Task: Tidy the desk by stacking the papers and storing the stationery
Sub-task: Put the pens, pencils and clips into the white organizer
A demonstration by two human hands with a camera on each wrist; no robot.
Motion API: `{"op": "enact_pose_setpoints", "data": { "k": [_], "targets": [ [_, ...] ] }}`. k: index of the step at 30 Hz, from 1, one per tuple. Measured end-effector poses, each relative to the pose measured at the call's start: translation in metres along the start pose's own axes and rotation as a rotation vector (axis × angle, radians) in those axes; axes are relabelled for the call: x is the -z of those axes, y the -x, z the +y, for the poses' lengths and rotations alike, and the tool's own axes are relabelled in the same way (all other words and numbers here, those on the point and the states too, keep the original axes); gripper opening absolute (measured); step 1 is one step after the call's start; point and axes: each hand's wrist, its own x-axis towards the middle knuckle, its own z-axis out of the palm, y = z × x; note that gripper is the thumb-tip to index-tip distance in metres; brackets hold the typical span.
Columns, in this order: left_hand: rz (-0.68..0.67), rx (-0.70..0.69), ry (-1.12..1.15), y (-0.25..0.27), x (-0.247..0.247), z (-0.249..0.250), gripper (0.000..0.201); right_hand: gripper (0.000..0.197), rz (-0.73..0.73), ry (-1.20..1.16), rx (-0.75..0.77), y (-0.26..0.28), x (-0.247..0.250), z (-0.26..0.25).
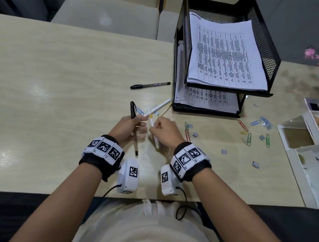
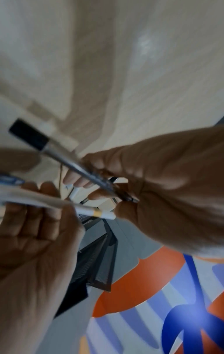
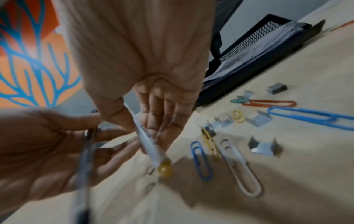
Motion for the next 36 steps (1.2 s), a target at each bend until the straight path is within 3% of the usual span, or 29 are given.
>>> {"op": "enact_pose_setpoints", "data": {
  "k": [3,5,9,10,13,19,24,28,30,33,36],
  "targets": [
    [-0.013,-0.062,-0.001,-0.003,-0.001,0.003,0.03,0.008,-0.061,-0.084,0.099,0.003,0.0,-0.008],
    [0.094,-0.133,0.012,-0.007,0.002,0.006,0.034,0.013,-0.04,-0.103,0.093,-0.006,0.001,-0.008],
    [0.31,-0.196,0.042,-0.009,0.013,0.012,0.033,0.024,0.151,-0.117,-0.143,-0.034,0.004,-0.004],
    [0.329,-0.205,0.022,-0.008,0.016,0.013,0.032,0.02,0.197,-0.072,-0.2,-0.04,0.006,-0.004],
    [0.347,-0.177,-0.065,-0.005,0.019,0.013,0.028,0.035,0.212,0.023,-0.313,-0.047,0.009,-0.006],
    [0.31,-0.118,-0.224,-0.002,0.021,0.001,0.025,0.033,0.233,0.056,-0.353,-0.053,0.0,-0.007],
    [0.307,-0.078,-0.283,-0.002,0.014,-0.003,0.026,0.018,0.22,0.06,-0.367,-0.048,0.001,0.003],
    [0.259,-0.063,-0.319,0.0,-0.007,-0.004,0.03,0.029,0.212,-0.004,-0.318,-0.03,0.009,0.012],
    [0.201,-0.065,-0.339,-0.001,-0.023,-0.004,0.034,0.012,0.207,-0.038,-0.248,-0.015,0.019,0.014],
    [0.074,-0.038,-0.378,-0.005,-0.058,-0.003,0.04,0.028,0.297,-0.143,-0.169,0.013,0.047,0.027],
    [-0.083,-0.062,-0.635,-0.006,-0.108,-0.003,0.044,0.027,0.472,-0.193,-0.15,0.05,0.097,0.053]
  ]
}}
